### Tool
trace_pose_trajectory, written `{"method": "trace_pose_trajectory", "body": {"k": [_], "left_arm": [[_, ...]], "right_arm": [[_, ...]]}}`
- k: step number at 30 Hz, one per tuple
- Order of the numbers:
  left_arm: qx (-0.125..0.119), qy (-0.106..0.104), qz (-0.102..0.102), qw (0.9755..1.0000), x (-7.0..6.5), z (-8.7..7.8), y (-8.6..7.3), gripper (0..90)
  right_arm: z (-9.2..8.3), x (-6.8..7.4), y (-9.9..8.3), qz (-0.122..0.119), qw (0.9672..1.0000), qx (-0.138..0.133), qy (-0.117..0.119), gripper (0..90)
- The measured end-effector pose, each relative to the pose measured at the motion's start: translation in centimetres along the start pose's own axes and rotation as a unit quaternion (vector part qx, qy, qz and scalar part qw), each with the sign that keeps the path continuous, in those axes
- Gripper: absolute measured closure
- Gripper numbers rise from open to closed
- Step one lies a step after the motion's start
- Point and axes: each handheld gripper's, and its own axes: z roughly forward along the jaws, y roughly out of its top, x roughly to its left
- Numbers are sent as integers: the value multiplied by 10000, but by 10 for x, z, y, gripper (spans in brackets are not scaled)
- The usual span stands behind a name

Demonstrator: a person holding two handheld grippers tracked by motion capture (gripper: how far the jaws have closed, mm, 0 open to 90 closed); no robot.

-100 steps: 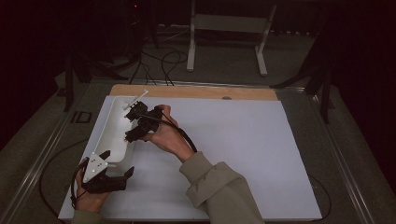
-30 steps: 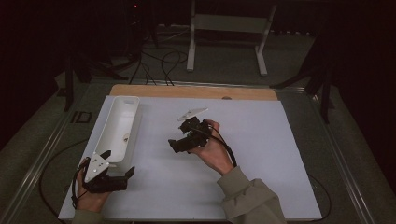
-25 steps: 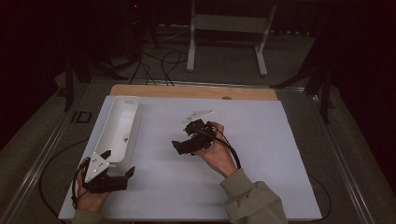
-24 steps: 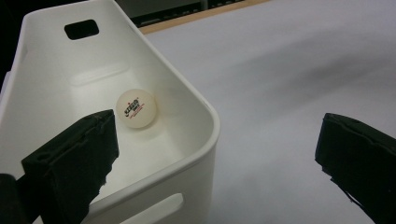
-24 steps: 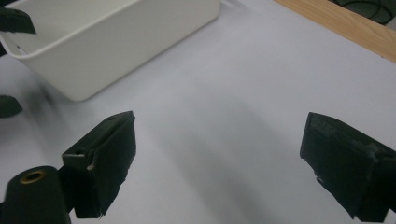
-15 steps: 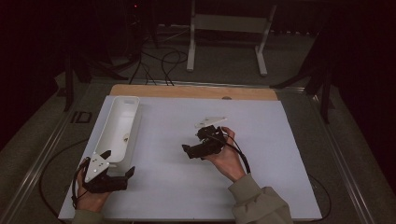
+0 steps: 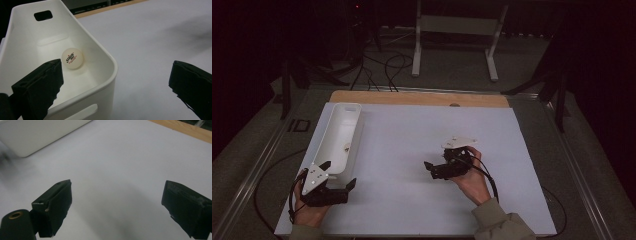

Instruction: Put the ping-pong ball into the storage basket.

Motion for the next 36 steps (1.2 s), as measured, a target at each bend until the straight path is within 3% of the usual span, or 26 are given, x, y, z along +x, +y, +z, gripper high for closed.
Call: {"method": "trace_pose_trajectory", "body": {"k": [6,11,16,26,28,30,36], "left_arm": [[9,-14,-22,10000,0,0,1,1],[6,-13,-15,10000,0,-1,1,1],[-8,-10,-29,10000,2,-1,2,1],[-48,-39,-53,10000,4,0,2,1],[-49,-42,-55,10000,4,0,2,1],[-72,-37,-68,9999,4,0,2,1],[-108,-77,-65,9999,5,0,1,1]], "right_arm": [[-15,-5,-17,51,9997,-235,-75,92],[-23,-11,-35,16,9987,-396,-317,92],[-39,-23,-59,305,9964,-630,-471,92],[-69,-37,-105,456,9871,-1312,-802,94],[-71,-38,-108,475,9857,-1388,-825,94],[-78,-41,-115,514,9816,-1617,-874,94],[-85,-43,-125,616,9761,-1895,-866,94]]}}
